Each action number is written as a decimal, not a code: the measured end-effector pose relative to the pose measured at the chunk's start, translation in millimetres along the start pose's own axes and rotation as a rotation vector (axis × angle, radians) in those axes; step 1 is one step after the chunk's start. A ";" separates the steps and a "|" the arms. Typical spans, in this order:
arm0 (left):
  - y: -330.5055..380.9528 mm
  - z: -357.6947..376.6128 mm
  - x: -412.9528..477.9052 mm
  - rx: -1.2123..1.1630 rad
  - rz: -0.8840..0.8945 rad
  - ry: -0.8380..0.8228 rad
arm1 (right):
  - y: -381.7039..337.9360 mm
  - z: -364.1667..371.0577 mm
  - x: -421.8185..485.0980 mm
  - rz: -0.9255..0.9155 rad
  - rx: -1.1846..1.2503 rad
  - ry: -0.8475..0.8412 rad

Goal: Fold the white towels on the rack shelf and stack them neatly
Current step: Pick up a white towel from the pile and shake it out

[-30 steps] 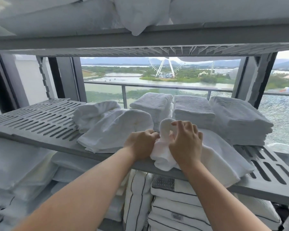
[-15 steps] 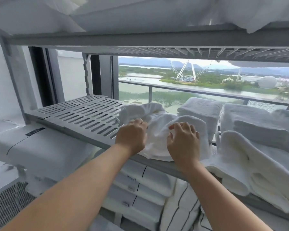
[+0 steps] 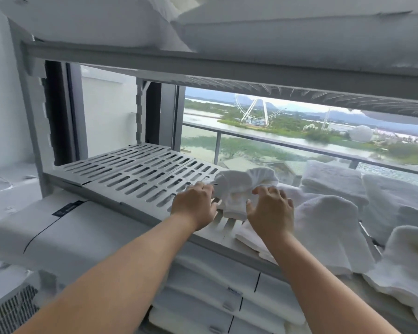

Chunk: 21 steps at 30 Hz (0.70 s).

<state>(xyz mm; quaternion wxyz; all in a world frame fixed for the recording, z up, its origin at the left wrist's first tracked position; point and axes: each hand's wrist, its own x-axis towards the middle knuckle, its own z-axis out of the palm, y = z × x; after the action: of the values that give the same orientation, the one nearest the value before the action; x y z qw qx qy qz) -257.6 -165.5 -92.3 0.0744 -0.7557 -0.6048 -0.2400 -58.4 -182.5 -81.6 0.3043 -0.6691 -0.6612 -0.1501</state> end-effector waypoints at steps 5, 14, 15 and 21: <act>-25.5 3.9 12.8 0.036 -0.007 0.006 | -22.0 23.8 15.0 0.005 0.032 -0.044; -56.0 15.2 60.3 0.029 -0.047 -0.025 | -40.4 64.6 62.8 0.084 0.143 -0.121; -57.8 16.9 66.4 0.003 -0.068 -0.033 | -39.7 69.3 68.1 0.092 0.149 -0.155; -68.5 27.1 109.5 -0.084 -0.118 -0.182 | -27.4 90.5 103.5 0.138 0.216 -0.399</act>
<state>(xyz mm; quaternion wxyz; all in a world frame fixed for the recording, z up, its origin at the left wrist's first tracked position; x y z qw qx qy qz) -298.5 -40.8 -78.6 -0.0265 -0.7400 -0.6418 -0.1994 -95.0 -47.2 -83.1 0.2469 -0.6927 -0.6732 0.0779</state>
